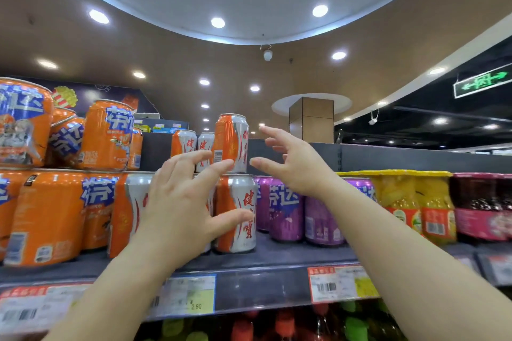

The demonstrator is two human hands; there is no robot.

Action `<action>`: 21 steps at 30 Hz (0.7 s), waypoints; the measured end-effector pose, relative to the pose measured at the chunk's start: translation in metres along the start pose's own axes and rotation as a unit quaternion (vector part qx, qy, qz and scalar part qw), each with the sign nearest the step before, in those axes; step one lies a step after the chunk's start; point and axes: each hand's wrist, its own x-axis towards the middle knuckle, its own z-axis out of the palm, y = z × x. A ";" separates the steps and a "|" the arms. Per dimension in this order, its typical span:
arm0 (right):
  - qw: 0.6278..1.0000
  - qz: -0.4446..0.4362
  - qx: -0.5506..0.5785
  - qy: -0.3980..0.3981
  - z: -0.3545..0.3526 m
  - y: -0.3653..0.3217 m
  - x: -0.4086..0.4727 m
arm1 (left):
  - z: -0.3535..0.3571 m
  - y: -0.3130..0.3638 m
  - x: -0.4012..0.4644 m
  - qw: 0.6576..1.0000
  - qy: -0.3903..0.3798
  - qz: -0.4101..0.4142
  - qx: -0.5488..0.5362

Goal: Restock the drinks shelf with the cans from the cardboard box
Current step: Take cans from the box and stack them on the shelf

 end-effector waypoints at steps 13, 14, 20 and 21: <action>0.990 0.085 -0.111 -0.001 -0.220 0.138 -0.265 | 0.109 0.319 -0.056 0.979 0.005 0.035 -0.203; 0.985 0.107 -0.133 -0.006 -0.246 0.156 -0.292 | 0.123 0.357 -0.062 0.974 -0.013 0.041 -0.224; 0.929 0.250 -0.269 -0.034 -0.383 0.249 -0.463 | 0.212 0.578 -0.100 0.938 -0.141 0.120 -0.292; 0.916 0.273 -0.292 -0.038 -0.402 0.263 -0.490 | 0.226 0.613 -0.108 0.932 -0.164 0.135 -0.294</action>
